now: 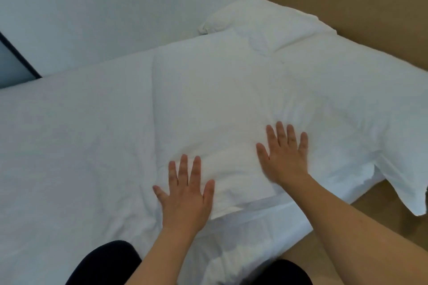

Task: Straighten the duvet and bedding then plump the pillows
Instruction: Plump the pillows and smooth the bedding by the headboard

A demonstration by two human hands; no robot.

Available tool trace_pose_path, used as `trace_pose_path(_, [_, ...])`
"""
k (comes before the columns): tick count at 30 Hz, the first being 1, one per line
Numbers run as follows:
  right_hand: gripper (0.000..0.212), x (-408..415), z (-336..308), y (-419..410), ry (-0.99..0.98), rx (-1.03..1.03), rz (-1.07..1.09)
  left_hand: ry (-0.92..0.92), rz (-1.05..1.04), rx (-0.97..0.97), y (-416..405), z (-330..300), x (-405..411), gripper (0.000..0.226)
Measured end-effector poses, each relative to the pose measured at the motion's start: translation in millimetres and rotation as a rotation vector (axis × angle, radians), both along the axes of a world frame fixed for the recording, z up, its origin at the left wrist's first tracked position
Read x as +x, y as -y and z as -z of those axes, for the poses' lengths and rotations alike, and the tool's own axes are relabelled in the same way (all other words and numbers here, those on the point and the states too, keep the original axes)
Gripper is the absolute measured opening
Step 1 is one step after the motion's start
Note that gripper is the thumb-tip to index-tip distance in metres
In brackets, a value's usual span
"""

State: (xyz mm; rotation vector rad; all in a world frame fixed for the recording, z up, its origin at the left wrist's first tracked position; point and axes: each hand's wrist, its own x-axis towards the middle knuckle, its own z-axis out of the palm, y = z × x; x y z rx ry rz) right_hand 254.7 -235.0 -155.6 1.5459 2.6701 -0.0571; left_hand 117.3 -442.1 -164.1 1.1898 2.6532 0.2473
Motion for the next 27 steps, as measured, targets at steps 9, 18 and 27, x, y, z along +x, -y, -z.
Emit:
trace_pose_path(9, [0.067,-21.8,-70.2,40.4,-0.166,-0.031,0.098,0.009,0.082,0.079,4.7,-66.9,-46.5,0.066])
trace_pose_path(18, [0.061,-34.5,-119.1,26.9,-0.351,0.185,0.104,-0.125,0.369,0.181,-52.2,-108.5,-87.6,0.065])
trace_pose_path(27, [0.061,19.9,-91.7,-67.5,-0.325,0.183,0.277,-0.115,0.517,0.2,-176.6,-89.2,-43.7,0.065])
